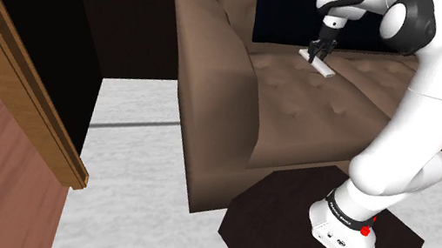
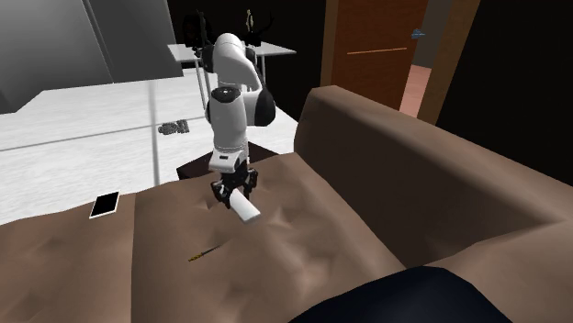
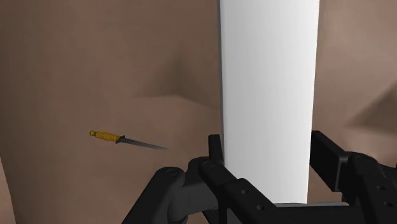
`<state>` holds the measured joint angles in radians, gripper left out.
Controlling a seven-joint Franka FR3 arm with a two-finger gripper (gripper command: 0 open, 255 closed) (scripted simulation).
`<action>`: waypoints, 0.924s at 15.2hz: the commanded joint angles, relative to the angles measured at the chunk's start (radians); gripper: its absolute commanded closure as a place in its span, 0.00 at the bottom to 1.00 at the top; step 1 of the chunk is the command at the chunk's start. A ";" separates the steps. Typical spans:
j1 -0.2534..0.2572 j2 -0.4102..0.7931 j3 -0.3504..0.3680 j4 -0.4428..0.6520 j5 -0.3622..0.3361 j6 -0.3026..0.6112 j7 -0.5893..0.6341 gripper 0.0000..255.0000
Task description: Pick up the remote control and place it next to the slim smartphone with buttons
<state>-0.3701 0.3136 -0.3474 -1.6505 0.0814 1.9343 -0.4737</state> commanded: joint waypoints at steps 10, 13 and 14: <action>-0.157 -0.005 -0.078 -0.015 0.021 0.009 -0.241 1.00; -0.205 0.014 -0.096 0.010 0.034 0.000 -0.310 1.00; -0.223 0.022 -0.102 0.021 0.039 -0.003 -0.333 1.00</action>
<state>-0.5774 0.3391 -0.4419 -1.6305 0.1196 1.9341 -0.7822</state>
